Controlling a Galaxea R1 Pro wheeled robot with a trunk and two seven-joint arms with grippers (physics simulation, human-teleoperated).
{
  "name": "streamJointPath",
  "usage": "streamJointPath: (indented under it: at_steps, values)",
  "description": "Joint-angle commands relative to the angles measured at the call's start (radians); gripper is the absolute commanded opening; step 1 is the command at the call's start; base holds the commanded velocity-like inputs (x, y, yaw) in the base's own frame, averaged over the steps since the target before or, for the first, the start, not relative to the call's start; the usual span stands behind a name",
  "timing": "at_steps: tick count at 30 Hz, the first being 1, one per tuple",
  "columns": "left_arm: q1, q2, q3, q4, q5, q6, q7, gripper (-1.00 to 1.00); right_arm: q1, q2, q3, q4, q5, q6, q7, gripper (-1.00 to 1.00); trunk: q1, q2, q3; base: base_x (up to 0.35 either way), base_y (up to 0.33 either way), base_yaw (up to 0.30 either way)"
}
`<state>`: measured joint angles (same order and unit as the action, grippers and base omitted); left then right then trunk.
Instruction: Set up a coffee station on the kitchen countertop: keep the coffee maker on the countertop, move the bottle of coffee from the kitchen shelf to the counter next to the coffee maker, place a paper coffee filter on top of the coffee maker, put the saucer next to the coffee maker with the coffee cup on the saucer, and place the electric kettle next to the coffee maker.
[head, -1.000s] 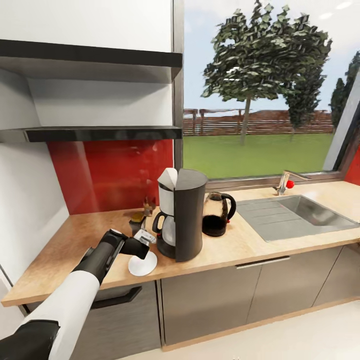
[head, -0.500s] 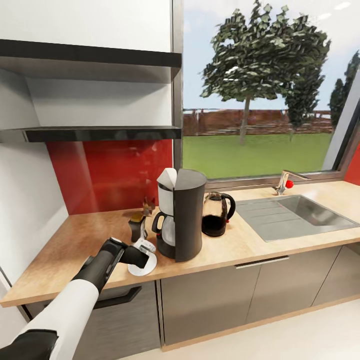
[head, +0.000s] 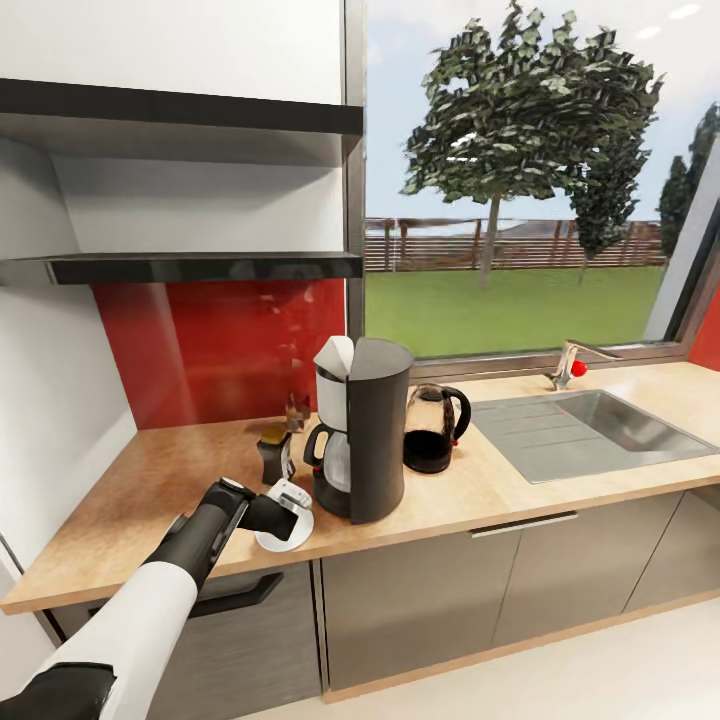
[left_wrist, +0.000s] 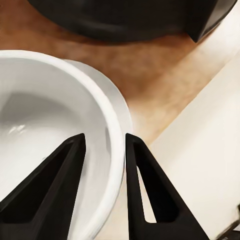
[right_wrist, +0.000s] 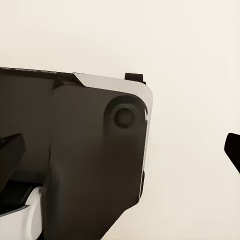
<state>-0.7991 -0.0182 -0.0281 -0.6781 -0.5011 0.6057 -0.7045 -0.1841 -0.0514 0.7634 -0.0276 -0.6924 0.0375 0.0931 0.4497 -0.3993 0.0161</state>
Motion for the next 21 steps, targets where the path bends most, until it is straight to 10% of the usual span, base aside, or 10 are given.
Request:
streamJointPath:
  at_steps: [1, 5, 6, 21]
  values:
    - [0.000, 0.000, 0.000, -0.001, -0.009, 0.002, -0.005, -1.00, 0.000, -0.001, 0.008, -0.002, -0.010, 0.004, 0.002, 1.00, 0.000, -0.001, 0.000, 0.000, 0.000, 0.000]
    - [0.000, 0.002, 0.000, -0.001, -0.012, 0.001, -0.004, -1.00, 0.000, -0.001, 0.008, -0.002, -0.010, 0.004, 0.002, 1.00, 0.000, -0.001, 0.000, 0.000, 0.000, 0.000]
    - [0.000, 0.002, 0.000, -0.001, -0.014, 0.001, -0.003, 1.00, 0.000, -0.001, 0.008, -0.002, -0.010, 0.004, 0.002, 1.00, 0.000, -0.001, 0.000, 0.000, 0.000, 0.000]
    - [0.000, 0.004, 0.003, -0.001, -0.045, 0.000, -0.001, 1.00, 0.000, 0.000, 0.010, -0.002, -0.010, 0.004, 0.002, 1.00, 0.000, -0.001, 0.000, 0.000, 0.000, 0.000]
